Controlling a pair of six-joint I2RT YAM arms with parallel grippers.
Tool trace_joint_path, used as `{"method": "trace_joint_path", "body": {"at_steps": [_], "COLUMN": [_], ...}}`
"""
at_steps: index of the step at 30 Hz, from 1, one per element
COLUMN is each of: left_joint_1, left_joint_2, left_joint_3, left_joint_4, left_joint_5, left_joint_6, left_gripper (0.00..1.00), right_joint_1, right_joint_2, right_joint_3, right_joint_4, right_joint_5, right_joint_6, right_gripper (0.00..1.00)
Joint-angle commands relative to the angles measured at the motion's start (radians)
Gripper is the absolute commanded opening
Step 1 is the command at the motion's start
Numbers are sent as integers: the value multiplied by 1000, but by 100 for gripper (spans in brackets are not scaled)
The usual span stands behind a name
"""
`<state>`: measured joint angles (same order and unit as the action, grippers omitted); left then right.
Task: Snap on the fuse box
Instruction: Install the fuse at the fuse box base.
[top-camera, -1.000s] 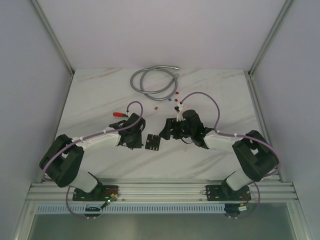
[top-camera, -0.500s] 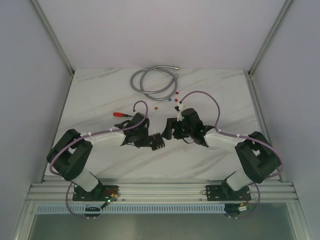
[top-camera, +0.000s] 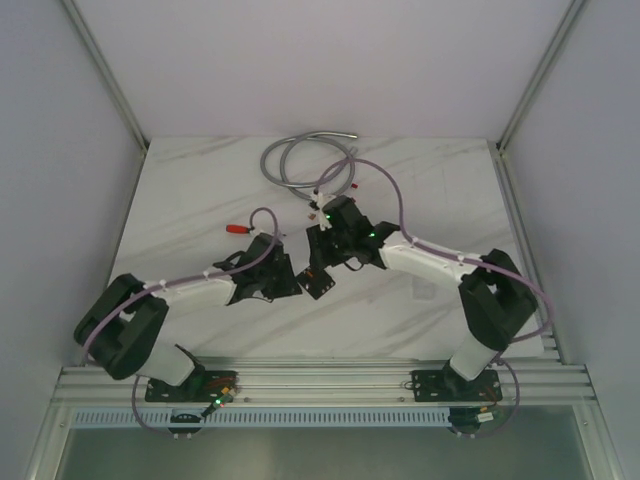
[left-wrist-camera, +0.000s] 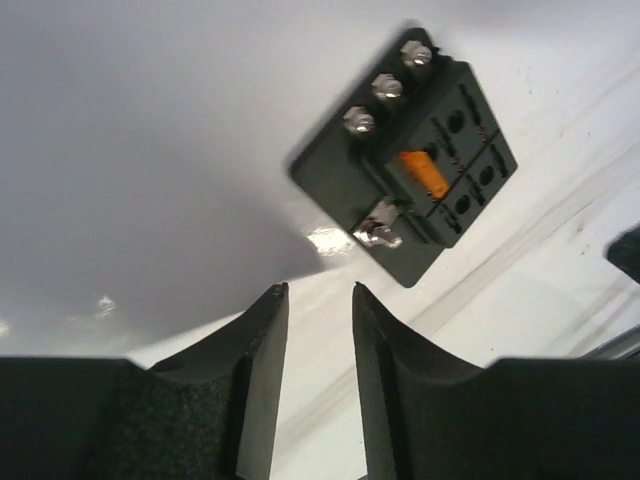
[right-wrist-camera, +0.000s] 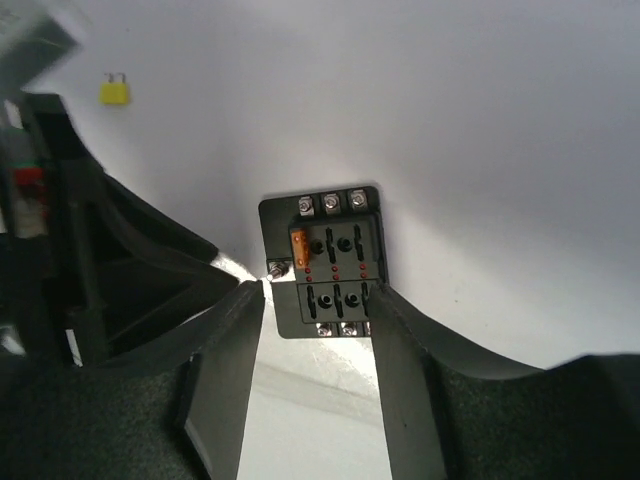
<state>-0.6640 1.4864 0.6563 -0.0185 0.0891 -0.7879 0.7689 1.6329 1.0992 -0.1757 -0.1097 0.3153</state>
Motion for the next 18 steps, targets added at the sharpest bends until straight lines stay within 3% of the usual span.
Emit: {"method": "trace_joint_path", "body": {"at_steps": [1, 10, 18], "left_joint_1": [51, 109, 108], "left_joint_2": [-107, -93, -26], "left_joint_3": [-79, -172, -165], "left_joint_4": [77, 317, 339], "left_joint_5": [-7, 100, 79], "left_joint_6": [-70, -192, -196], "left_gripper": [43, 44, 42], "right_joint_1": [39, 75, 81], "right_joint_2": [92, 226, 268], "right_joint_3": [116, 263, 300], "right_joint_4": [-171, -265, -275], "right_joint_5": [52, 65, 24], "right_joint_6": [-93, -128, -122], "right_gripper": [50, 27, 21]}}
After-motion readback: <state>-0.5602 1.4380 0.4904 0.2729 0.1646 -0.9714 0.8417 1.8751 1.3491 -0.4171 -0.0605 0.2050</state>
